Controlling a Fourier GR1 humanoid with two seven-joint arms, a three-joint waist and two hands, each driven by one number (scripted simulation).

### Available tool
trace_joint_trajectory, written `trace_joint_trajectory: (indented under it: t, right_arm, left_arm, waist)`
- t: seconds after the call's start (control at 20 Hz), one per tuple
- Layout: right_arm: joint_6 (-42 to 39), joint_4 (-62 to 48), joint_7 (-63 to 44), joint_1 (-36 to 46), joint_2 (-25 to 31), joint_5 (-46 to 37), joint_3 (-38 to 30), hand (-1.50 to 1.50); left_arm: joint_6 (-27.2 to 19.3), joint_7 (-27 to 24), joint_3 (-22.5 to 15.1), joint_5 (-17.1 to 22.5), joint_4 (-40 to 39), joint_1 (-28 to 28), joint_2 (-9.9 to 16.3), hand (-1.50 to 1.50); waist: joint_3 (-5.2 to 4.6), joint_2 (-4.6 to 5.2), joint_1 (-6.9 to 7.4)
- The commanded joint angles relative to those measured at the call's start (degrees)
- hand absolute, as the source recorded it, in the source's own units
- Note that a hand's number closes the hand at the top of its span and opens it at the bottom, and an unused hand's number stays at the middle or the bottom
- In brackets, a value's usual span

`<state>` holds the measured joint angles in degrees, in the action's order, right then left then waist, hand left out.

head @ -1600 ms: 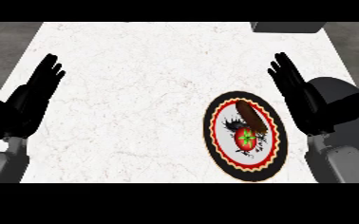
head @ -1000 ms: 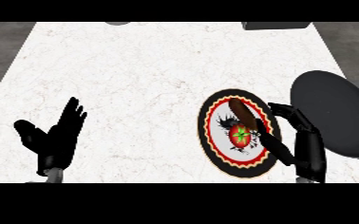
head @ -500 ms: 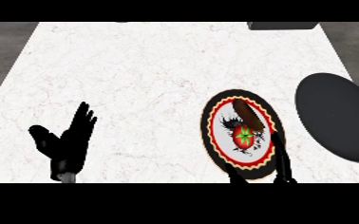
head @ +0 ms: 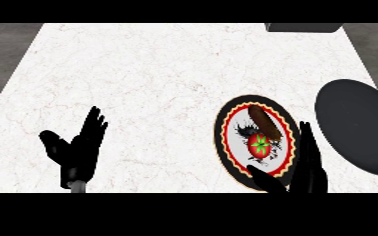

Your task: Pick the tomato from the plate and place it in the pan

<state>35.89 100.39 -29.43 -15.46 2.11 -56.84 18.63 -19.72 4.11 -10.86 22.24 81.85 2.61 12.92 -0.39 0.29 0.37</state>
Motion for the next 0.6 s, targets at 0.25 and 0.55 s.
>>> trace_joint_trajectory:
  t: [0.25,0.55]
  right_arm:
    - [-37.55,-0.18,-26.03,14.25,2.05,-6.18,-1.92,-1.50]
    - [-48.01,-5.44,-29.41,26.91,1.27,-1.76,-6.84,-1.50]
  left_arm:
    - [-0.25,1.44,-0.29,-0.60,-0.38,-2.49,-0.32,0.00]
    - [1.20,-2.36,0.35,-1.41,-1.03,1.95,-1.79,0.00]
  waist:
    - [0.13,0.07,1.04]
    - [0.36,-0.25,0.12]
